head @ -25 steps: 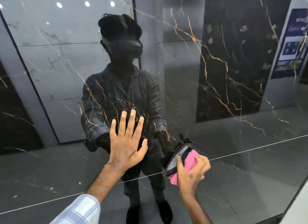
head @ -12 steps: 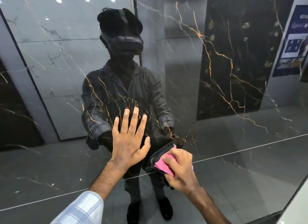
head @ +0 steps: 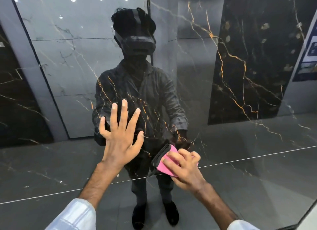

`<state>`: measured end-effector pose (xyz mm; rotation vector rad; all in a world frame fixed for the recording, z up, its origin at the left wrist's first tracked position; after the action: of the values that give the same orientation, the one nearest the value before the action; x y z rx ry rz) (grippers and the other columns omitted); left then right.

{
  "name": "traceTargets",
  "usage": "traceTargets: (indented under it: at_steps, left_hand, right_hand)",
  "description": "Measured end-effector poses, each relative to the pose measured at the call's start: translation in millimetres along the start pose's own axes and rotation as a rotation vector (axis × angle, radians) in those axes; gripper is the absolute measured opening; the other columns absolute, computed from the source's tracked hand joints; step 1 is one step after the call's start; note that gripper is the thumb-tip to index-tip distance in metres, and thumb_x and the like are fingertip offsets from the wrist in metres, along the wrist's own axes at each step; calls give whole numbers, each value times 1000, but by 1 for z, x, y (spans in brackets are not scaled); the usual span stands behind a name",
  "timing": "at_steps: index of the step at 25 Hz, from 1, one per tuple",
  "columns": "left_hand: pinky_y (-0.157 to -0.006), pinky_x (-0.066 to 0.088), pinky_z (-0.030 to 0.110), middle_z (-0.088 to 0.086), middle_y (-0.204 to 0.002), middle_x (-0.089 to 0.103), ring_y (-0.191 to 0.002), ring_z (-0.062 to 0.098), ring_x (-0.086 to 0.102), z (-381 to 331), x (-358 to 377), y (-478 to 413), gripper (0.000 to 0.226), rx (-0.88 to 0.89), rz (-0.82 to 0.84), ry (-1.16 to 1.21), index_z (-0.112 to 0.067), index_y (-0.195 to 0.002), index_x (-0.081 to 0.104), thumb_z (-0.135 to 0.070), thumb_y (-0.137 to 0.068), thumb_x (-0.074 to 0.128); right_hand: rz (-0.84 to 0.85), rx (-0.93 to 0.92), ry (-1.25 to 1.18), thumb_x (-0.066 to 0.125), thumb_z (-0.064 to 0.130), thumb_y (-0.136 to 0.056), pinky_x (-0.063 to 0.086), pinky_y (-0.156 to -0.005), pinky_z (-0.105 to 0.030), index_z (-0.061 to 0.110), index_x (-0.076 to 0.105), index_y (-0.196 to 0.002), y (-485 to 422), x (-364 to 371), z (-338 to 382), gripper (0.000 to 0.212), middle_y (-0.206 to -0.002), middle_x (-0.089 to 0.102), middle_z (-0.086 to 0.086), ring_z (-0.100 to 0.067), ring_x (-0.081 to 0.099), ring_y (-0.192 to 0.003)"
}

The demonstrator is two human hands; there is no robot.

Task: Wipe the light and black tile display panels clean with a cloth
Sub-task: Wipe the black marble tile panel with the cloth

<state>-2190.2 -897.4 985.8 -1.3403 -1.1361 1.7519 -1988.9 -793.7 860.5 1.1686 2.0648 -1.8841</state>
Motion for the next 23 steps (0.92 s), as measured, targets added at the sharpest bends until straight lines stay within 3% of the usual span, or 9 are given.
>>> traceTargets:
  at_steps: [5,7,10,12,14,17,18,21,23]
  left_hand:
    - [-123,-1,61,12,-172,14,-162,31,-3,6,16,7,82,84,-23,-98,-20,-161,29,-47,-87,53]
    - [-123,-1,61,12,-172,15,-162,30,-2,5,17,6,83,71,-32,-110,-21,-161,29,-47,-86,54]
    - [-124,-2,60,12,-172,14,-162,30,-1,6,17,7,81,75,-42,-99,-21,-161,29,-47,-88,52]
    - [-124,-1,60,11,-172,13,-162,31,-1,6,18,7,82,72,-43,-95,-21,-161,28,-46,-88,53]
    - [-124,-2,60,10,-172,12,-162,30,-1,5,18,6,82,64,-44,-91,-21,-161,28,-46,-87,53]
    - [-124,-3,61,12,-172,15,-162,30,-2,3,17,8,82,53,-32,-81,-21,-161,29,-45,-86,54]
    - [-124,-3,62,13,-171,15,-162,30,-2,2,16,8,83,50,-28,-77,-21,-161,29,-45,-86,54]
    - [-123,-1,62,11,-173,13,-162,30,-2,4,14,5,82,44,-7,-44,-23,-162,27,-45,-88,53]
    - [-123,1,63,7,-174,10,-162,30,3,4,8,7,77,43,18,32,-25,-160,32,-42,-88,55]
  right_hand:
    - [-280,241,16,69,34,-77,29,-87,-47,25,60,-131,-48,-36,-42,56,-139,51,2,-32,51,-117]
    - [-262,83,27,71,27,-77,35,-84,-47,21,58,-135,-43,-23,-24,59,-141,50,0,-36,50,-114]
    - [-68,-314,68,72,13,-74,34,-75,-43,27,65,-124,-22,4,6,53,-135,57,9,-28,57,-105]
    - [-32,-355,67,66,19,-81,31,-76,-44,30,65,-124,-39,-10,-7,44,-135,58,11,-25,60,-105]
    - [-166,-174,45,63,31,-83,31,-79,-49,28,62,-128,-72,-41,-34,45,-138,53,6,-29,57,-109]
    - [-405,199,-60,73,29,-75,34,-85,-48,18,67,-128,-100,-66,-57,54,-136,53,0,-35,55,-105]
    - [-408,143,-53,76,27,-75,36,-84,-46,15,68,-127,-99,-61,-45,54,-136,53,-2,-37,55,-102]
    - [-183,-355,49,69,23,-87,36,-78,-43,22,68,-124,-74,-27,-2,37,-131,60,5,-31,60,-99]
    - [-90,-417,63,63,25,-91,31,-78,-44,29,66,-124,-76,-31,-12,34,-131,60,9,-25,61,-102]
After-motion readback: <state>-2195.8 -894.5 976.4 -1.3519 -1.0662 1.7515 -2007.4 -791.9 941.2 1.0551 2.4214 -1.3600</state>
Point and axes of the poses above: each hand's wrist, its own y-axis away from the middle knuckle, its own x-axis out of the palm, z = x × y, the point moved 4 cm from there along -y, towards the middle knuckle
